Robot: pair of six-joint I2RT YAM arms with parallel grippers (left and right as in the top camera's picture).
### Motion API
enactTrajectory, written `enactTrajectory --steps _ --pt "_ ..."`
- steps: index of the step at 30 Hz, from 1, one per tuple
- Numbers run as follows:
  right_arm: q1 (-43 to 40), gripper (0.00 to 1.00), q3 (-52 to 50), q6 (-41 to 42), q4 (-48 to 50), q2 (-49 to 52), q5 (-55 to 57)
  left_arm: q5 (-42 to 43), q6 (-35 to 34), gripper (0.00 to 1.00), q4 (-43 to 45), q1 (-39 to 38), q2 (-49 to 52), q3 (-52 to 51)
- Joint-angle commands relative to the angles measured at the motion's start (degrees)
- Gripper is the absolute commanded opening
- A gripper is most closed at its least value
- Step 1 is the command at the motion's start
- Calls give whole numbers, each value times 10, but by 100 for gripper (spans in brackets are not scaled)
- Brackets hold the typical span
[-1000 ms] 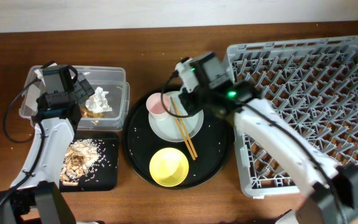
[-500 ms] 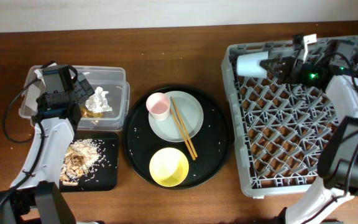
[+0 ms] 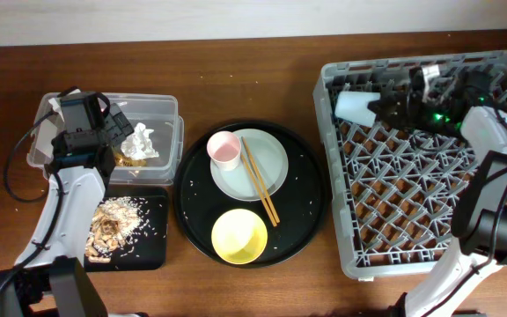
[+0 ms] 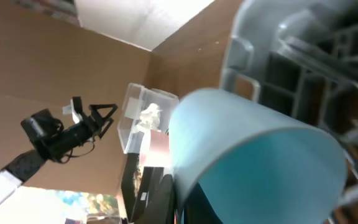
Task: Sort waste into correct bins and load items into the dishwasher rack
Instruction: 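Carry the blue cup to the dish rack and place it upside down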
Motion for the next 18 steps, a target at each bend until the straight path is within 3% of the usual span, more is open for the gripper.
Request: enactTrajectory --steps 1,4,7,9,13,16,18 --pt "-16 4 -5 -33 -35 7 126 2 3 99 1 2 3 4" --pt "-20 6 -5 -33 -61 2 162 2 3 99 1 2 3 4" --pt "-42 15 -5 -33 -90 -36 191 2 3 99 1 2 3 4" --pt "-50 26 -5 -33 -119 -70 263 2 3 99 1 2 3 4" --pt "-50 37 -4 -9 -145 -111 374 2 3 99 1 2 3 4" --pt "-28 37 -3 -10 -149 -170 342 2 3 99 1 2 3 4" --pt "20 14 -2 -16 -123 -188 295 2 3 99 1 2 3 4"
